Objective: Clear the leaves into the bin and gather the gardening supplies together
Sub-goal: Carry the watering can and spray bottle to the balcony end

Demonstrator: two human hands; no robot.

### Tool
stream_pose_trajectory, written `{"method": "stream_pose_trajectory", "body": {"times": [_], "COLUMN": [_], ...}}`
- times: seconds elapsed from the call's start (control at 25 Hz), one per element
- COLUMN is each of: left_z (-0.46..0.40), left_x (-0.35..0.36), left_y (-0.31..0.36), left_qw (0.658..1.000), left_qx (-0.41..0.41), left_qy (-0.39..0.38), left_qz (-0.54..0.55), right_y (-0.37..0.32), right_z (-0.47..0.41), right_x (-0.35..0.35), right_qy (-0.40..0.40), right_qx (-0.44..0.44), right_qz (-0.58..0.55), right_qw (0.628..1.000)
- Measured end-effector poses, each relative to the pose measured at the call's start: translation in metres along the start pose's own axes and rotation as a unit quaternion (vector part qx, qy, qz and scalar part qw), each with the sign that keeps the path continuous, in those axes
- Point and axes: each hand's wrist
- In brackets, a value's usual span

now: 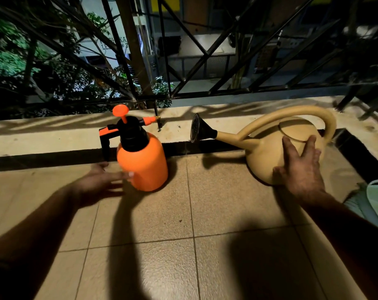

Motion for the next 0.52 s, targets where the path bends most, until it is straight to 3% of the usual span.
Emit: {"method": "stream_pose_trajectory", "body": {"times": [0.08, 0.28, 0.52], "left_z": [0.003, -0.010, -0.009], "left_x": [0.020, 0.055, 0.070], "left_y": [-0.015, -0.016, -0.023], "left_qw": [0.999, 0.996, 0.995], "left_qx": [-0.016, 0.021, 0.056], "left_qy": [-0.034, 0.020, 0.017], "left_qz": [0.013, 0.081, 0.083], "right_y": [-0.002, -0.001, 0.000], "right_z": [0.002, 0.003, 0.006], "right_x": [0.002, 0.005, -0.002], "right_qy": [0.005, 0.028, 0.012], "right_qx": [0.004, 0.000, -0.010], "right_qz": [-0.008, -0.006, 0.012], "right_qw": [1.000, 1.000, 1.000]}}
Point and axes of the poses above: each hand's wrist, its own z-axis away from the middle knuckle, its own x-axis out of the palm, y = z × x, and after that the axes turned 12 degrees about y, right-handed
